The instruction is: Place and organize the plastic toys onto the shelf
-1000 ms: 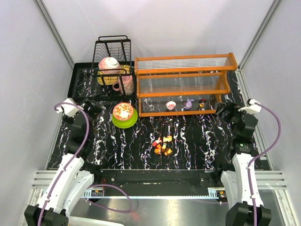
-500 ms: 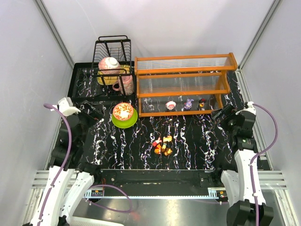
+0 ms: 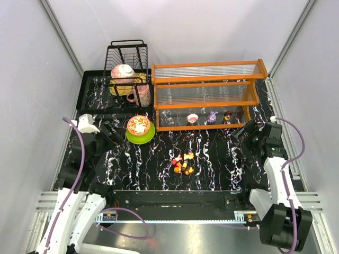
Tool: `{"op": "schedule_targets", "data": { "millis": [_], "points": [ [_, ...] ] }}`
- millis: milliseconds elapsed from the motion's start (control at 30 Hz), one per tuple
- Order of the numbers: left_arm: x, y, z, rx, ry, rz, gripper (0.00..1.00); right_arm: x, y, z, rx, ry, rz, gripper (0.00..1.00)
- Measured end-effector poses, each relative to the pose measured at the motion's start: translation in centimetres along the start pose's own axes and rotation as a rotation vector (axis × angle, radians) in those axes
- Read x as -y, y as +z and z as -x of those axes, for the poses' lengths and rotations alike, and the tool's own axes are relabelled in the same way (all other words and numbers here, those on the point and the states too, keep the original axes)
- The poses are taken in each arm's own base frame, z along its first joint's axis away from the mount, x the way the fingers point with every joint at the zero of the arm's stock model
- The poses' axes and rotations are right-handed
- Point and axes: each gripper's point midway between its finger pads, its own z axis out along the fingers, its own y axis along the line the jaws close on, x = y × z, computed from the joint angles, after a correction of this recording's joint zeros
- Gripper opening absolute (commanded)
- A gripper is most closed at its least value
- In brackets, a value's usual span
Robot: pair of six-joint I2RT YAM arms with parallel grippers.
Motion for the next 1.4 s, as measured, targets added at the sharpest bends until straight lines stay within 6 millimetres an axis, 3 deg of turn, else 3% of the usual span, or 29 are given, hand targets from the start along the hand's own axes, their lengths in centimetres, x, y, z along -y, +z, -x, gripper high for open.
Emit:
{"op": "schedule_targets", "data": {
  "millis": [133,300,500,567,800,1067,1400],
  "points": [
    [0.2,0.5,-1.1,-0.051,0.005,-0.010,0.99,-0.6,-1.1,-0.3,-0.016,-0.015,0.008,1.00],
    [0.3,1.1,-2.8,-0.112,0.014,-0.018,0.99,-2.8,-2.7,-1.2,-0.021,-0.087,0.055,0.99],
    [2.2,1.4,-6.9,-0.238,0.089,-0.074,0.99,-7.6,-3.2,-5.8,-0.128,-0.228,0.130,0.96],
    [2.9,1.3,-7.9,-0.264,0.115,-0.094,0.99,-8.4,-2.9,-7.0,-0.156,-0.240,0.127,0.94],
    [4.6,1.2,-9.1,-0.275,0.140,-0.152,0.99,-9.9,-1.7,-10.7,-0.227,-0.235,0.105,0.82],
    [5.1,2.1,-10.3,-0.307,0.173,-0.155,0.99,-11.0,-1.7,-17.1,-0.343,-0.282,0.092,0.68],
    [5.8,2.6,-10.7,-0.318,0.192,-0.191,0.99,-9.6,-0.5,-20.4,-0.421,-0.297,0.009,0.54]
  ]
}}
